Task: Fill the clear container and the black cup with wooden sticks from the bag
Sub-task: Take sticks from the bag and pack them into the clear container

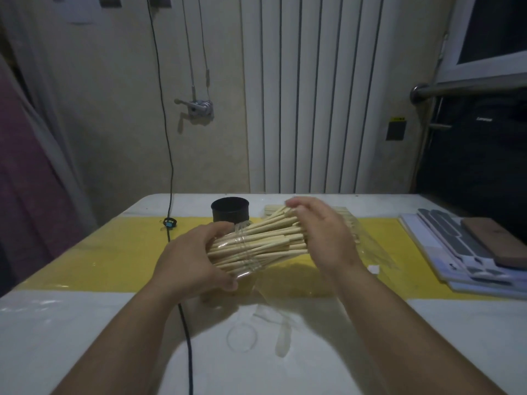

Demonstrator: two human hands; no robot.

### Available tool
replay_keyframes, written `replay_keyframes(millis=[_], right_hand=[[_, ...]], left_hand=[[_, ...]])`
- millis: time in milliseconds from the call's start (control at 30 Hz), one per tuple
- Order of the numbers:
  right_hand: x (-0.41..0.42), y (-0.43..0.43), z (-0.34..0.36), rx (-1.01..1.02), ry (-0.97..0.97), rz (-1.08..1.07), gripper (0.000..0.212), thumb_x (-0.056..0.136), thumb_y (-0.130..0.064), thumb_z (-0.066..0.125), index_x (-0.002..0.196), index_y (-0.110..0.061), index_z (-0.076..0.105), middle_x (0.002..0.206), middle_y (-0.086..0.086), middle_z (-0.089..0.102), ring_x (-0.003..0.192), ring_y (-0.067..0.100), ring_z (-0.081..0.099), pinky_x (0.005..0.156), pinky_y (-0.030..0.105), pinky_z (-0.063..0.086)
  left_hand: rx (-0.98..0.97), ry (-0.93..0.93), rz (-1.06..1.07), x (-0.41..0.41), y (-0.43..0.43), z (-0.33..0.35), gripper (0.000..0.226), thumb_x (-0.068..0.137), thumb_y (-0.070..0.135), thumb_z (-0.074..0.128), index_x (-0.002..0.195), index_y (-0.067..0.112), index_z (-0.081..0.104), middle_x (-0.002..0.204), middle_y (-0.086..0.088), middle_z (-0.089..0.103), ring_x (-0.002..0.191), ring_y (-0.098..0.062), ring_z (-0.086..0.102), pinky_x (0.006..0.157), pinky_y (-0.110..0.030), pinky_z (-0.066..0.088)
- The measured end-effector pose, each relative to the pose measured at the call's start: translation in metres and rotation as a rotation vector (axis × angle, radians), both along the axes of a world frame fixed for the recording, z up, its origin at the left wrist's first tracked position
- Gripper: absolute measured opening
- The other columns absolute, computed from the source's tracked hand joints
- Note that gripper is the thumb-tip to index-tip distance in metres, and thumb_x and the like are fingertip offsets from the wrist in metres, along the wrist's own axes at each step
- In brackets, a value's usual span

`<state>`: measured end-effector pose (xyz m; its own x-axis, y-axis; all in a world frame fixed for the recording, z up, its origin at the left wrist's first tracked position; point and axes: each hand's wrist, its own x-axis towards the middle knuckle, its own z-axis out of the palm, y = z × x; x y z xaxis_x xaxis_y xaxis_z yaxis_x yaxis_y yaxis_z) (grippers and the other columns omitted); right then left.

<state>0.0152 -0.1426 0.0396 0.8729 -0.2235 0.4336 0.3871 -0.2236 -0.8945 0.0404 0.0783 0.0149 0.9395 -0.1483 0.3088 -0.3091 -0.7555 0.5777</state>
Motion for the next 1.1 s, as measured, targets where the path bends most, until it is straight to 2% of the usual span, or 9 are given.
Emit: replay_keyframes(millis=[167, 300, 433, 633, 700, 767, 867, 933, 1100], right_hand=[[0.001, -0.004, -0.001, 0.092, 0.005, 0.041, 0.03, 0.104, -0.025, 0.041, 0.106, -0.028, 0.07, 0.104, -0.011, 0.068, 0.097, 0.001, 0.063, 0.082, 0.022, 0.051], [0.008, -0.01, -0.004, 0.168, 0.02, -0.091, 0.025, 0.097, -0.02, 0.047, 0.086, -0.022, 0.069, 0.094, -0.006, 0.07, 0.097, 0.012, 0.064, 0.086, 0.033, 0.051], [0.013, -0.021, -0.004, 0.187, 0.072, -0.149, 0.021, 0.093, -0.014, 0.049, 0.077, -0.017, 0.062, 0.077, 0.001, 0.065, 0.073, 0.021, 0.06, 0.067, 0.037, 0.048], [0.009, -0.033, -0.006, -0.378, 0.286, -0.061, 0.017, 0.089, -0.017, 0.049, 0.077, -0.016, 0.062, 0.064, 0.001, 0.069, 0.052, 0.017, 0.059, 0.049, 0.027, 0.044], [0.01, -0.03, -0.012, -0.59, 0.403, 0.012, 0.018, 0.087, -0.02, 0.052, 0.079, -0.017, 0.067, 0.073, 0.001, 0.073, 0.067, 0.019, 0.068, 0.06, 0.033, 0.055], [0.015, -0.027, -0.022, -0.801, 0.483, 0.062, 0.022, 0.088, -0.021, 0.053, 0.096, -0.016, 0.074, 0.103, 0.003, 0.073, 0.098, 0.022, 0.067, 0.085, 0.036, 0.055], [0.023, -0.023, -0.04, -1.029, 0.539, 0.12, 0.046, 0.097, -0.027, 0.046, 0.143, -0.025, 0.05, 0.159, -0.001, 0.031, 0.142, 0.022, 0.036, 0.114, 0.037, 0.033], [0.028, -0.022, -0.051, -1.096, 0.53, 0.092, 0.055, 0.1, -0.03, 0.041, 0.153, -0.028, 0.031, 0.165, -0.002, 0.012, 0.15, 0.021, 0.019, 0.119, 0.038, 0.023], [0.058, -0.018, -0.069, -1.188, 0.527, 0.032, 0.061, 0.098, -0.032, 0.035, 0.156, -0.027, 0.021, 0.166, -0.004, 0.008, 0.153, 0.018, 0.004, 0.122, 0.044, 0.015]], left_hand=[[-0.029, 0.001, 0.003, 0.0, 0.0, 0.0, 0.1, 0.028, 0.044, 0.079, 0.124, 0.052, 0.055, 0.104, 0.032, 0.058, 0.092, 0.002, 0.059, 0.082, -0.033, 0.053], [-0.074, 0.015, 0.004, 0.001, 0.001, -0.002, 0.093, 0.026, 0.045, 0.079, 0.114, 0.059, 0.053, 0.105, 0.03, 0.061, 0.092, 0.001, 0.061, 0.082, -0.035, 0.054], [-0.157, 0.027, 0.006, 0.002, 0.003, -0.002, 0.084, 0.025, 0.044, 0.08, 0.097, 0.072, 0.049, 0.103, 0.028, 0.064, 0.09, -0.002, 0.064, 0.081, -0.039, 0.056], [-0.246, 0.059, 0.028, 0.004, 0.006, -0.004, 0.087, 0.027, 0.041, 0.084, 0.104, 0.064, 0.053, 0.101, 0.028, 0.064, 0.089, -0.001, 0.065, 0.082, -0.04, 0.056], [-0.25, 0.063, 0.025, 0.005, 0.007, -0.004, 0.093, 0.024, 0.044, 0.082, 0.113, 0.058, 0.055, 0.102, 0.025, 0.065, 0.089, -0.003, 0.066, 0.082, -0.042, 0.057], [-0.262, 0.063, 0.021, 0.005, 0.007, -0.004, 0.09, 0.024, 0.044, 0.082, 0.108, 0.061, 0.055, 0.101, 0.025, 0.066, 0.088, -0.004, 0.067, 0.081, -0.042, 0.057], [-0.278, 0.06, 0.015, 0.004, 0.007, -0.003, 0.083, 0.027, 0.04, 0.084, 0.099, 0.069, 0.053, 0.1, 0.025, 0.067, 0.086, -0.002, 0.067, 0.08, -0.041, 0.057], [-0.281, 0.06, 0.025, 0.003, 0.007, -0.002, 0.082, 0.029, 0.038, 0.085, 0.096, 0.071, 0.053, 0.1, 0.024, 0.067, 0.085, -0.001, 0.066, 0.08, -0.04, 0.057], [-0.289, 0.065, 0.037, 0.003, 0.006, -0.001, 0.083, 0.029, 0.037, 0.085, 0.094, 0.076, 0.05, 0.101, 0.025, 0.067, 0.084, -0.001, 0.067, 0.08, -0.04, 0.057]])
